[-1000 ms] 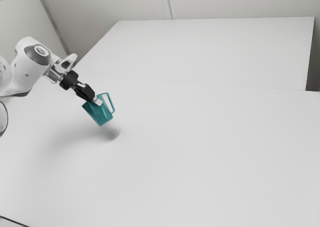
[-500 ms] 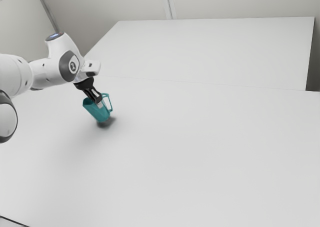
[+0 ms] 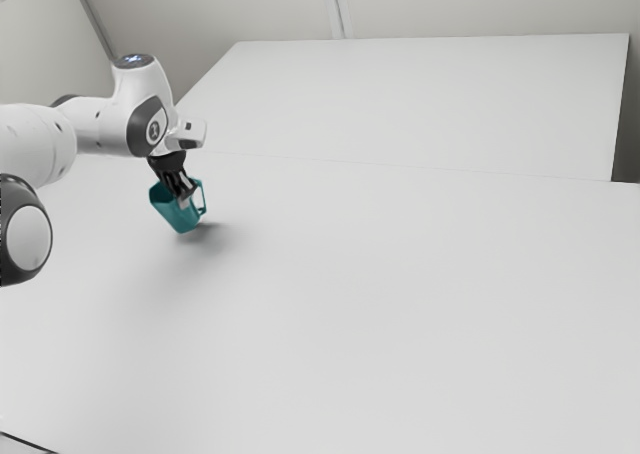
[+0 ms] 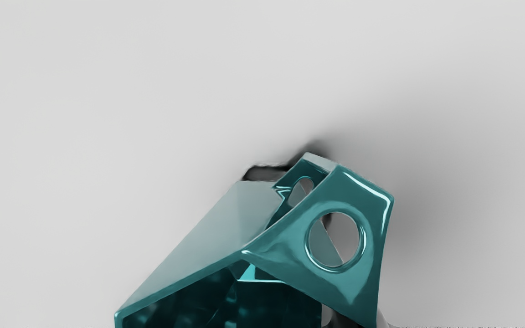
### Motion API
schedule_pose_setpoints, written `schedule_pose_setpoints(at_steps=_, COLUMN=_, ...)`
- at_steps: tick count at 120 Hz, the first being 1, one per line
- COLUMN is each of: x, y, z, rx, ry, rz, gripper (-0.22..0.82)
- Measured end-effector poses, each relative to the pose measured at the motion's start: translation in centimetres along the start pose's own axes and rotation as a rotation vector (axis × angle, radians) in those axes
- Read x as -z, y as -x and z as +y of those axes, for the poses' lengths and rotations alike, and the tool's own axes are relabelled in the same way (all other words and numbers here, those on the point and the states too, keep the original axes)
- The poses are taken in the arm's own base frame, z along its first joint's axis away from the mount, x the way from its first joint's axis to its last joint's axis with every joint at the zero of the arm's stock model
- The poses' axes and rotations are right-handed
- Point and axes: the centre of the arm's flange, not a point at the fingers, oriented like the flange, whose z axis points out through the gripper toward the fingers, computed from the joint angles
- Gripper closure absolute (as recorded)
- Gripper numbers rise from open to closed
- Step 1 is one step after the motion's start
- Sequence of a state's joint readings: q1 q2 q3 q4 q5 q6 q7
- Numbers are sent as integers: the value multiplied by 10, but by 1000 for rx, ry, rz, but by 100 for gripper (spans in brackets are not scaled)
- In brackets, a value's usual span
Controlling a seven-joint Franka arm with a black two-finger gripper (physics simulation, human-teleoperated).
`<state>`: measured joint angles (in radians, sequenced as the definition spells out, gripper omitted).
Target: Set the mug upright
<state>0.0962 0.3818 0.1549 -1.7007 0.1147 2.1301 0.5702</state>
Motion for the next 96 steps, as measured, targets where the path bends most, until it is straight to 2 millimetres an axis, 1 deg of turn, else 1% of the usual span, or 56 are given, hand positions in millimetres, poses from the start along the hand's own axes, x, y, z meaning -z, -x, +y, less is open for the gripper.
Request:
schedule_pose_setpoints(at_steps=12, x=-12, y=-1, z=1, rx=29, ry=26, rz=-42, gripper=79)
schedule_pose_setpoints(at_steps=24, x=-19, y=0, z=3, rx=54, ry=43, rz=-68, gripper=77)
schedule_pose_setpoints(at_steps=45, x=-21, y=1, z=6, rx=88, ry=54, rz=-87, gripper=39)
schedule_pose_setpoints(at_steps=53, x=-19, y=0, z=5, rx=99, ry=54, rz=-88, gripper=29)
schedule_pose_setpoints(at_steps=60, x=-11, y=-2, z=3, rx=107, ry=46, rz=-79, gripper=22)
schedule_pose_setpoints(at_steps=63, x=-4, y=-5, z=2, rx=108, ry=38, rz=-70, gripper=19)
schedule_pose_setpoints(at_steps=68, x=13, y=-13, z=2, rx=107, ry=22, rz=-52, gripper=16)
schedule_pose_setpoints(at_steps=77, x=54, y=-22, z=2, rx=109, ry=6, rz=-22, gripper=11)
schedule_pose_setpoints(at_steps=83, x=86, y=-22, z=7, rx=111, ry=7, rz=-5, gripper=9)
schedule_pose_setpoints(at_steps=88, x=116, y=-17, z=14, rx=117, ry=19, rz=7, gripper=7)
schedule_pose_setpoints(at_steps=96, x=171, y=-5, z=36, rx=110, ry=42, rz=36, gripper=5)
